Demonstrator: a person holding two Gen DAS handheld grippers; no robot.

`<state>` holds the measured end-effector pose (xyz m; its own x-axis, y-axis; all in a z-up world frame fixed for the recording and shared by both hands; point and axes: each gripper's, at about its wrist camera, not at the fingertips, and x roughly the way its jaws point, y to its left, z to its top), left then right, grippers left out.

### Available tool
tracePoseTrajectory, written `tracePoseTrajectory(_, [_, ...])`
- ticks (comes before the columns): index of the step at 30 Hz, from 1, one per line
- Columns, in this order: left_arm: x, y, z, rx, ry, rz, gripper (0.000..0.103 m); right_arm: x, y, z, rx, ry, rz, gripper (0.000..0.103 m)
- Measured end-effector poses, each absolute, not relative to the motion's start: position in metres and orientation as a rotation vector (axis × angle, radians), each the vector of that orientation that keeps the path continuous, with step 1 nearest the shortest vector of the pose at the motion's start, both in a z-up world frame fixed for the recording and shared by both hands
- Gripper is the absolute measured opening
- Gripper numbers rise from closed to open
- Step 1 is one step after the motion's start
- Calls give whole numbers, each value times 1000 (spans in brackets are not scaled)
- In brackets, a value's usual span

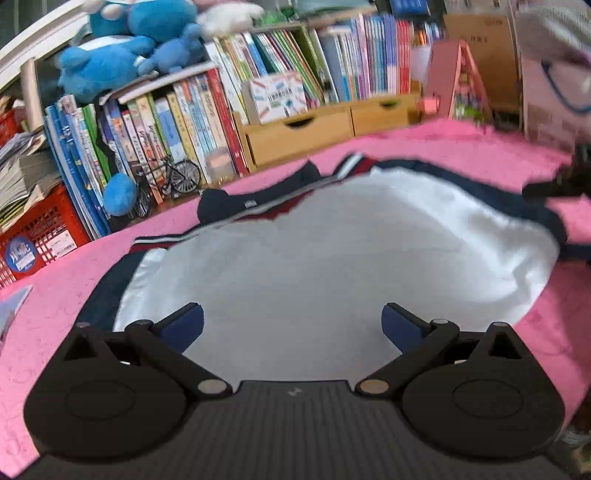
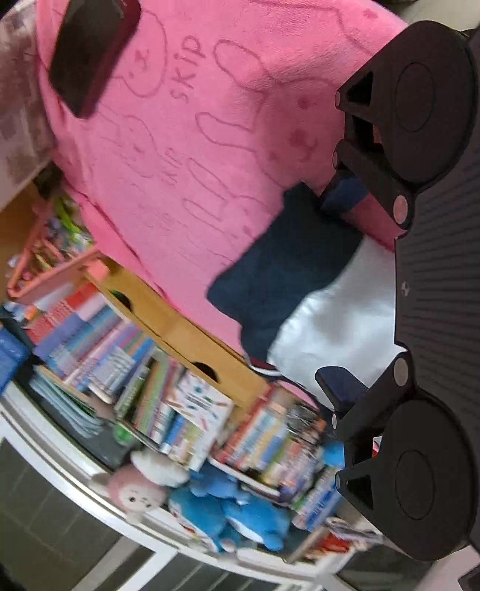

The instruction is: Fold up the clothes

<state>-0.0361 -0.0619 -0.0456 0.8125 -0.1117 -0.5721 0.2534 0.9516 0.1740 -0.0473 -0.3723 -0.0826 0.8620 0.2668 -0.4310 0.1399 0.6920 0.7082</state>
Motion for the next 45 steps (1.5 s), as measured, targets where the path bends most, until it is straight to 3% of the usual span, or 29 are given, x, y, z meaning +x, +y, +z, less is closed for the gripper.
tracePoseTrajectory(9, [-33,-61,-68,196,640,-220,103,-52,-372,-95,870,424,54,93])
tracePoseTrajectory(11, [-33,-61,-72,185,649,-225,103,-42,-377,-96,879,422,23,84])
tracePoseTrajectory(12, [-33,-60,-71,181,650,-226,103,-37,-380,-96,884,421,8,66])
tracePoseTrajectory(13, [-34,-59,-71,177,651,-228,103,-31,-381,-97,889,452,-1,42])
tracePoseTrajectory(14, [-35,-57,-70,174,654,-231,103,-25,-382,-99,893,500,-7,35])
tracePoseTrajectory(21, [-70,16,-41,69,590,-119,103,-28,-355,-69,668,466,19,18])
tracePoseTrajectory(29, [-108,134,-37,-49,571,216,103,-50,-154,2,55,233,390,16])
tracePoseTrajectory(34, [-125,178,-44,-149,583,269,103,-72,-31,-28,-198,322,702,15])
tracePoseTrajectory(37, [-134,191,-48,-179,584,278,103,-78,3,-54,-300,388,731,15])
tracePoseTrajectory(45, [-136,204,-52,-228,575,286,103,-100,17,-46,-397,288,730,15])
